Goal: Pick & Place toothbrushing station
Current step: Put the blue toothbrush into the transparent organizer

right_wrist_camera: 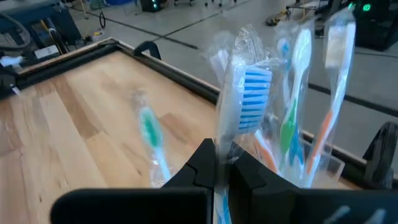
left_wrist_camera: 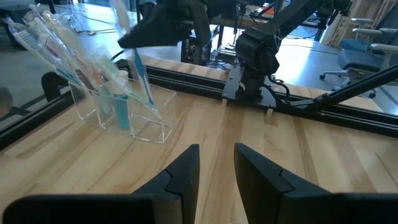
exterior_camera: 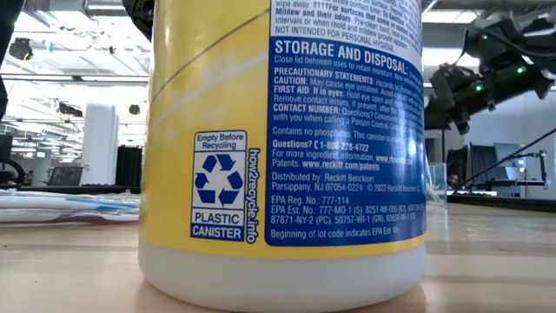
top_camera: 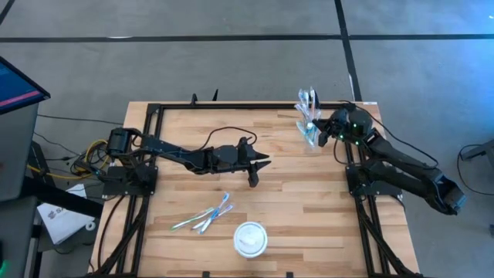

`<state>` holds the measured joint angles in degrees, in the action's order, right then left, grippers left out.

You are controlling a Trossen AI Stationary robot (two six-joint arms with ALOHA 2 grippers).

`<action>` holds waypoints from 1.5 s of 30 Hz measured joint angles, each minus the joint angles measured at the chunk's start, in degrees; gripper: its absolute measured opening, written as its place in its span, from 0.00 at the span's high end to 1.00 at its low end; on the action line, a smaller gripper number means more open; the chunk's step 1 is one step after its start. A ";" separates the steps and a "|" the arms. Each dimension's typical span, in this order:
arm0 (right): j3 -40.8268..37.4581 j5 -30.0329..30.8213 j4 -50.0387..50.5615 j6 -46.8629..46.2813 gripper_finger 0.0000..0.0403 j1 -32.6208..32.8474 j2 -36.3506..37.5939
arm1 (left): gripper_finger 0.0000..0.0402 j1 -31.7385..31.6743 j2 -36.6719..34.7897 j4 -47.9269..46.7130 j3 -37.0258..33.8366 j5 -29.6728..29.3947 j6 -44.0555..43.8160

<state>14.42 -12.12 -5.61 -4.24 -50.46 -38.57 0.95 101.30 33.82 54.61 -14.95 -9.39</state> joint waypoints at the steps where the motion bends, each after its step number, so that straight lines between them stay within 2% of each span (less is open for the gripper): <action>1: -0.69 -0.01 -0.83 -0.06 0.99 0.00 0.00 | 0.76 0.00 0.00 0.00 0.00 0.00 0.00; 10: -4.48 -0.44 -7.37 -1.36 0.99 0.01 0.00 | 0.76 0.00 0.00 0.01 0.00 0.00 0.07; 45: -5.12 0.02 -7.27 -1.58 0.96 0.07 -2.26 | 0.76 0.00 0.00 0.00 0.00 0.01 0.08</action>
<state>9.30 -12.10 -12.87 -5.82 -50.39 -40.82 0.95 101.30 33.82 54.61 -14.94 -9.31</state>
